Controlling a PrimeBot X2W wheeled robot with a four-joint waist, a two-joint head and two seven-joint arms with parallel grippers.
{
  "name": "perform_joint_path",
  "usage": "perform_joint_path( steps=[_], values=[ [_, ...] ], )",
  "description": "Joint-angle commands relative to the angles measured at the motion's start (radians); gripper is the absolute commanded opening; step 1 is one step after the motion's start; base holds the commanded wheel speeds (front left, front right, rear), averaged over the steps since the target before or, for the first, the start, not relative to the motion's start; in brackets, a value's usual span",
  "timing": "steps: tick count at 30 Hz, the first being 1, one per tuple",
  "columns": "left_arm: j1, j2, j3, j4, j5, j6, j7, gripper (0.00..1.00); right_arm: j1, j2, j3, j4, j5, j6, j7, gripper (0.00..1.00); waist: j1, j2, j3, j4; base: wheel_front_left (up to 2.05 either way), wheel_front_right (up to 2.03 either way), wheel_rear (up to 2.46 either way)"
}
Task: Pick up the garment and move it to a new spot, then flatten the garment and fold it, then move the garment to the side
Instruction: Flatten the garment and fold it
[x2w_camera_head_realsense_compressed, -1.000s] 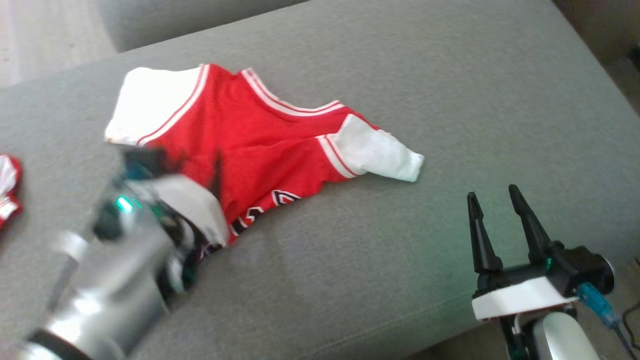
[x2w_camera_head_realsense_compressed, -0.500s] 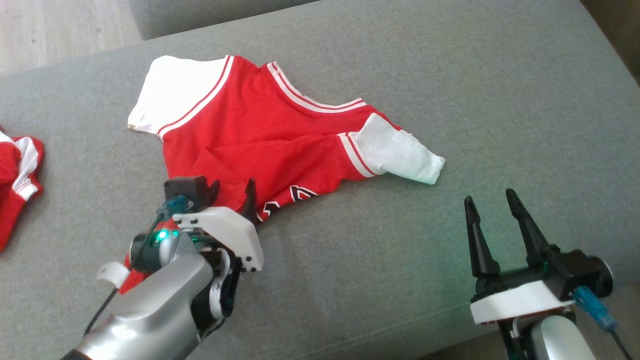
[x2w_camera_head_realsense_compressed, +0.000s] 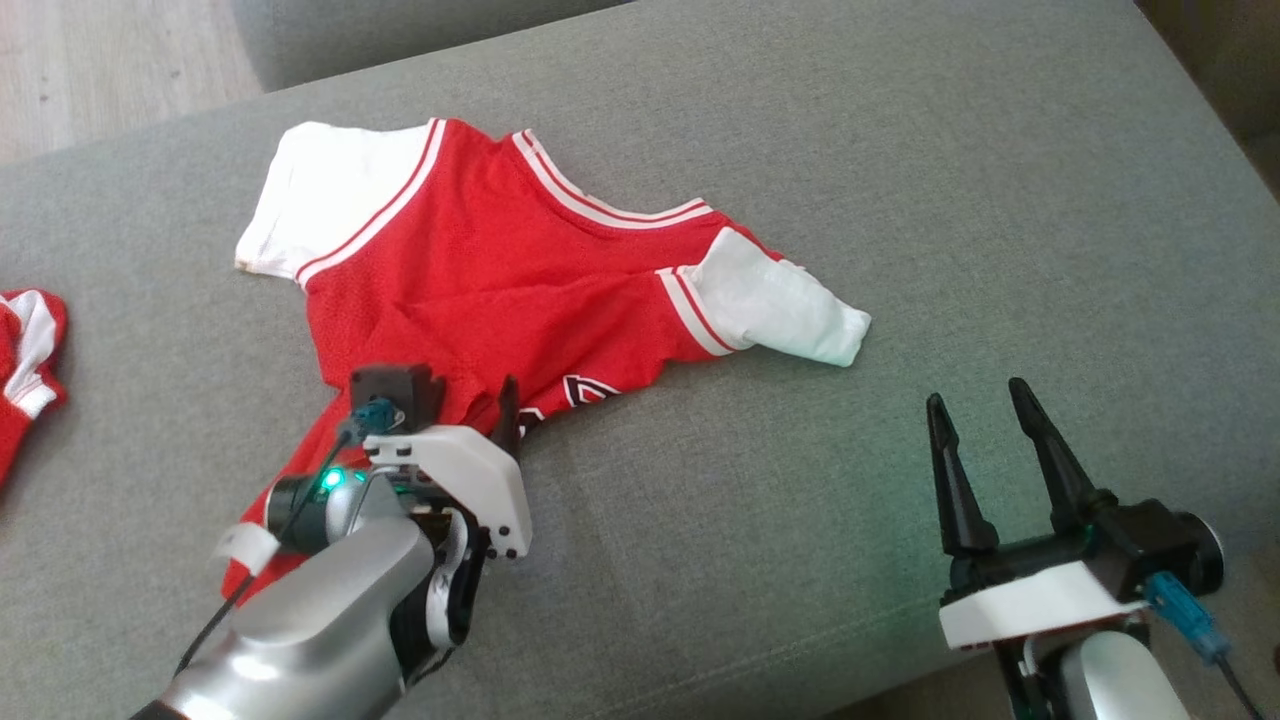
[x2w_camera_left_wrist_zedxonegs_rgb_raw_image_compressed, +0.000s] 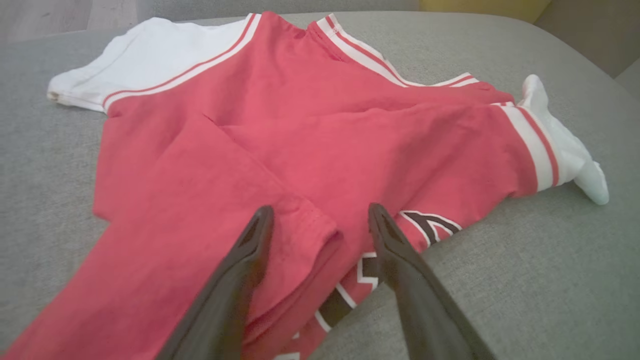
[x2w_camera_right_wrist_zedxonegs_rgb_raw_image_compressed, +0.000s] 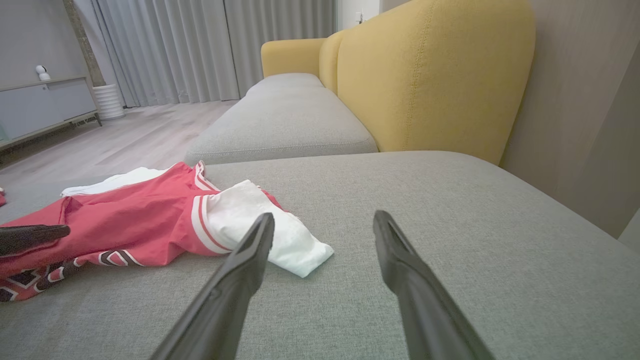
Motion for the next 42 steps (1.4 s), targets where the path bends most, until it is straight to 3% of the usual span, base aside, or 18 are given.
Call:
perform_joint_path(
  steps=[1, 5, 6, 7, 9, 16, 20, 25, 30, 33, 35, 42],
  values=[
    [-0.036, 0.026, 0.040, -0.018, 0.006, 0.006, -0.004, 1.00, -0.010, -0.005, 0.020, -0.027, 0.000, -0.001, -0.009, 1.00, 0.0000, 0.0000, 0.000, 0.001, 0.00, 0.00, 0.00],
    [-0.029, 0.032, 0.043, -0.019, 0.000, 0.002, -0.003, 1.00, -0.010, -0.005, 0.019, -0.026, 0.001, -0.001, -0.009, 1.00, 0.0000, 0.0000, -0.003, 0.004, 0.00, 0.00, 0.00],
    [-0.027, 0.032, 0.042, -0.019, -0.001, 0.000, -0.002, 0.91, -0.011, -0.005, 0.019, -0.026, 0.001, -0.001, -0.009, 1.00, 0.0000, 0.0000, -0.004, 0.005, 0.00, 0.00, 0.00],
    [-0.025, 0.032, 0.041, -0.019, -0.002, -0.002, -0.001, 0.55, -0.011, -0.005, 0.020, -0.026, 0.001, -0.001, -0.009, 1.00, 0.0000, 0.0000, -0.005, 0.006, 0.00, 0.00, 0.00],
    [-0.021, 0.030, 0.041, -0.020, -0.006, -0.007, 0.000, 0.00, -0.010, -0.005, 0.019, -0.026, 0.001, -0.001, -0.009, 1.00, 0.0000, 0.0000, -0.008, 0.009, 0.00, 0.00, 0.00],
    [-0.001, 0.042, 0.053, -0.048, -0.028, -0.035, -0.006, 0.00, 0.003, -0.005, 0.011, -0.025, -0.005, -0.001, -0.009, 1.00, 0.0000, 0.0000, -0.026, 0.030, 0.00, 0.00, 0.00],
    [0.038, 0.085, 0.057, -0.167, -0.057, -0.080, 0.004, 0.00, 0.016, -0.005, 0.003, -0.025, -0.010, -0.001, -0.009, 1.00, 0.0000, 0.0000, -0.045, 0.049, 0.00, 0.00, 0.00],
    [0.100, 0.230, -0.003, -0.367, -0.056, -0.101, 0.090, 0.00, 0.032, -0.005, -0.012, -0.032, -0.014, -0.001, -0.009, 1.00, 0.0000, 0.0000, -0.054, 0.074, 0.00, 0.00, 0.00],
    [0.184, 0.425, -0.063, -0.540, -0.065, -0.072, 0.193, 0.00, 0.047, -0.005, -0.025, -0.036, -0.018, -0.001, -0.009, 1.00, 0.0000, 0.0000, -0.060, 0.113, 0.00, 0.00, 0.00],
    [0.233, 0.489, -0.075, -0.561, -0.083, -0.052, 0.209, 0.00, 0.047, -0.005, -0.020, -0.036, -0.019, -0.001, -0.009, 1.00, 0.0000, 0.0000, -0.062, 0.127, 0.00, 0.00, 0.00],
    [0.257, 0.502, -0.082, -0.555, -0.090, -0.049, 0.208, 0.00, 0.047, -0.005, -0.018, -0.036, -0.020, -0.001, -0.009, 1.00, 0.0000, 0.0000, -0.062, 0.135, 0.00, 0.00, 0.00],
    [0.319, 0.469, -0.091, -0.501, -0.139, -0.078, 0.194, 0.00, 0.042, -0.005, -0.012, -0.027, -0.035, -0.001, -0.009, 1.00, 0.0000, 0.0000, -0.074, 0.135, 0.00, 0.00, 0.00]
  ],
)
